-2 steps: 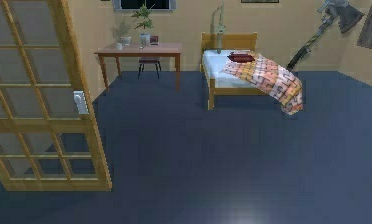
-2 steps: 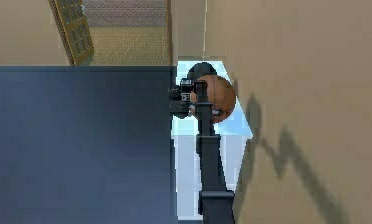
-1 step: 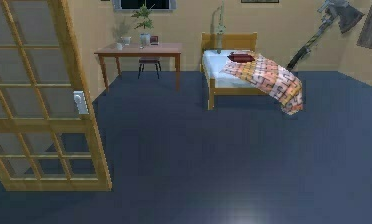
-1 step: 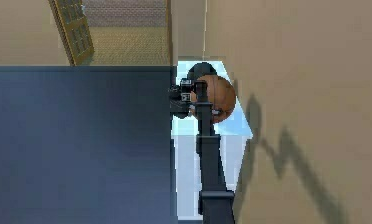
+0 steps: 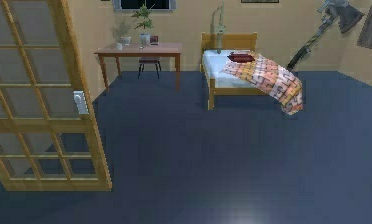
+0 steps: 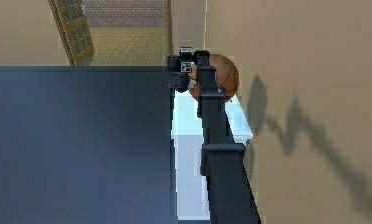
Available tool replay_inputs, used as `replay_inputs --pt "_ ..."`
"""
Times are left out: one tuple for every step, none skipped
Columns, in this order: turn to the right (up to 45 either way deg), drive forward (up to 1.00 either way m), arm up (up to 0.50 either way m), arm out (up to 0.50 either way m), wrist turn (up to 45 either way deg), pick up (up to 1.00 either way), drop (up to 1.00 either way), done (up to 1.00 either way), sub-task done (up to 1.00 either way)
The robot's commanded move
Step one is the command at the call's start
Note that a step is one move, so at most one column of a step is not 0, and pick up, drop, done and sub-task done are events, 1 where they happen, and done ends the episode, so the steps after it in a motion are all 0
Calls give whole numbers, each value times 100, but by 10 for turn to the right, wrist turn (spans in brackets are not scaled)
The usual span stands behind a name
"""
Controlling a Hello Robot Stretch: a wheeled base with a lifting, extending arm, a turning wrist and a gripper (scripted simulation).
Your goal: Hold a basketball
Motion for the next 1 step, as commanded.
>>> replay_inputs --pt "0 0 0 0 0 0 0 100 0"
